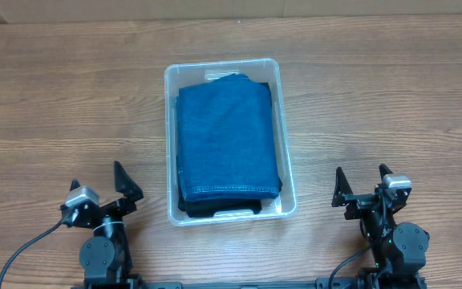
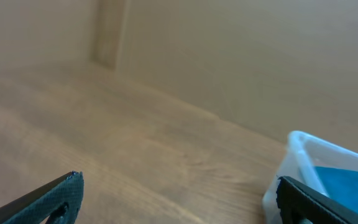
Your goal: Pack container
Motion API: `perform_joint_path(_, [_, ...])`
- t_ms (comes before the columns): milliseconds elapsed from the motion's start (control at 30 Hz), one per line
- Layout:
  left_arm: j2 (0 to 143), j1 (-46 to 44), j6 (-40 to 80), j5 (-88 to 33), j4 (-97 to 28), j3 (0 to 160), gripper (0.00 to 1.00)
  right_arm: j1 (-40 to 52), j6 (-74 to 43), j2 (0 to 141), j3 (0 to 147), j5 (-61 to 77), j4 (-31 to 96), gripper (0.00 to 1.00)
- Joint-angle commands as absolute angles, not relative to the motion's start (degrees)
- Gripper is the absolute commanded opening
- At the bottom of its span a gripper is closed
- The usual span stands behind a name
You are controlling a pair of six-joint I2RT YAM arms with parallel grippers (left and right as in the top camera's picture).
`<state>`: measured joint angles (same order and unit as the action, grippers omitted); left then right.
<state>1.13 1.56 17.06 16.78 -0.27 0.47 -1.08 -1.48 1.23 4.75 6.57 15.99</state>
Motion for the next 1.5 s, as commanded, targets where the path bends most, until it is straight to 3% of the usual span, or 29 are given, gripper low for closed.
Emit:
perform_joint_path(0, [0.2, 1.4, 1.5, 5.6, 2.0, 0.3, 1.00, -0.8, -1.5, 0.9, 5.0, 6.0, 16.0, 1.00])
perform_joint_path(167, [0.2, 1.4, -7.3, -4.5, -1.4, 0.3, 1.00, -0.8, -1.5, 0.9, 5.0, 6.1, 16.0, 1.00])
perform_joint_path(1467, [0.2, 1.4, -4.5, -4.1, -4.1, 0.3, 1.00, -0.8, -1.5, 0.9, 5.0, 6.1, 16.0, 1.00])
